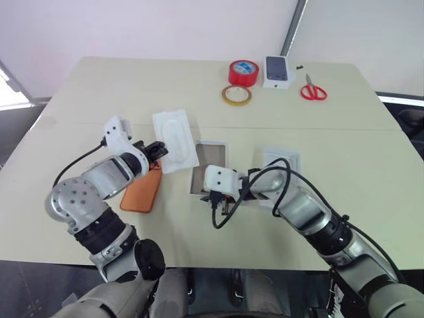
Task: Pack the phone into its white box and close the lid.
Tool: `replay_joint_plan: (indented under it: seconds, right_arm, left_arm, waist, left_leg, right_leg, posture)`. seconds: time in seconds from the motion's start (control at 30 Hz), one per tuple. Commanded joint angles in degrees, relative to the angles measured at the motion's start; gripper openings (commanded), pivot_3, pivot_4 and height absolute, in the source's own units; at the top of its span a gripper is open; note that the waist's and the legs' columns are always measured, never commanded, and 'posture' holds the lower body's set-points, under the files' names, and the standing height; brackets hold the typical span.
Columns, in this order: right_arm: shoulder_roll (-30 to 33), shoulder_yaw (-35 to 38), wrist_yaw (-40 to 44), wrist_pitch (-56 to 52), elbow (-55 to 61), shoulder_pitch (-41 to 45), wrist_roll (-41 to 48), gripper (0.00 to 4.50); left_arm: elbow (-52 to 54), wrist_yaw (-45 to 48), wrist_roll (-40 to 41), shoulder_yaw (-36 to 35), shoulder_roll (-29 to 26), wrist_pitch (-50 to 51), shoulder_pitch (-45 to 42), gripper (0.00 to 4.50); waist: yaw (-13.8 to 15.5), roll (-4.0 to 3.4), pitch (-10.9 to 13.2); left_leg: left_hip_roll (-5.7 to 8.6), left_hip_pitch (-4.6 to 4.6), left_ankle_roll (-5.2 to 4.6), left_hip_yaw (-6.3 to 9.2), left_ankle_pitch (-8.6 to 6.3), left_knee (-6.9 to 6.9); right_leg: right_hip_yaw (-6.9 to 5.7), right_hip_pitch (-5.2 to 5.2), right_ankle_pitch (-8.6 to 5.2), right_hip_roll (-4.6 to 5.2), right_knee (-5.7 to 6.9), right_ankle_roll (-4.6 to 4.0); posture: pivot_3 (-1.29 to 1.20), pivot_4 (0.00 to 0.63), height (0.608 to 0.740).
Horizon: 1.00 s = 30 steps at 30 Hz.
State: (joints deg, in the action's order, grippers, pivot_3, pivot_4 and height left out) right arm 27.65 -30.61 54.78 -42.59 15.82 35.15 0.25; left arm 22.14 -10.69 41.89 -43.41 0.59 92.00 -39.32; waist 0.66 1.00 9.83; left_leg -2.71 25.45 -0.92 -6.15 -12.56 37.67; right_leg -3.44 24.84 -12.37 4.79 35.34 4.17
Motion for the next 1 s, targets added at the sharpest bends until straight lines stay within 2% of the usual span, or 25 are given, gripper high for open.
replay_joint_plan:
  seconds: [0.03,0.2,0.33,0.47,1.0]
  right_arm:
    - [2.68,7.57,0.9,-1.31,4.47,1.26,3.55,3.43]
    - [10.15,14.85,1.72,-0.44,3.26,0.03,5.22,3.43]
    - [12.68,17.81,1.52,0.35,1.08,-0.22,6.45,3.43]
    - [13.03,18.45,0.59,1.05,-0.41,-0.09,6.34,3.43]
    - [12.04,19.28,0.59,4.3,-2.53,-2.34,9.08,3.43]
  left_arm:
    - [0.85,0.28,2.0,2.9,-0.3,0.5,-0.01,0.0]
    - [1.12,-0.63,2.92,7.05,0.69,0.5,1.65,0.0]
    - [0.63,-2.07,2.94,10.54,2.89,0.5,2.36,0.0]
    - [-0.23,-3.9,1.91,14.03,4.46,0.5,4.01,0.0]
    - [-1.55,-7.0,1.95,17.29,5.82,0.5,4.18,0.0]
  waist:
    - [0.02,0.0,0.0]
    - [0.06,0.02,0.0]
    - [-0.05,0.02,0.0]
    - [-0.14,0.02,0.0]
    - [0.02,0.03,0.0]
  left_leg:
    - [0.0,0.0,0.0,0.01,0.0,0.0]
    - [0.0,0.0,0.01,0.0,-0.01,0.0]
    - [-0.01,-0.01,0.0,0.0,-0.01,-0.02]
    - [0.0,-0.02,-0.01,-0.01,-0.01,-0.03]
    - [0.0,0.01,-0.01,0.01,-0.01,-0.02]
  right_leg:
    - [-0.01,0.0,0.0,-0.01,0.0,0.0]
    - [-0.01,-0.01,0.0,0.01,-0.03,-0.01]
    - [-0.01,0.0,-0.01,0.0,-0.05,-0.01]
    - [0.0,0.02,-0.01,-0.05,-0.04,-0.01]
    - [0.0,0.01,-0.01,-0.04,-0.06,-0.01]
  posture:
    - [0.0,0.15,0.74]
    - [0.0,0.15,0.74]
    - [0.0,0.15,0.74]
    - [0.0,0.15,0.74]
    - [0.0,0.15,0.74]
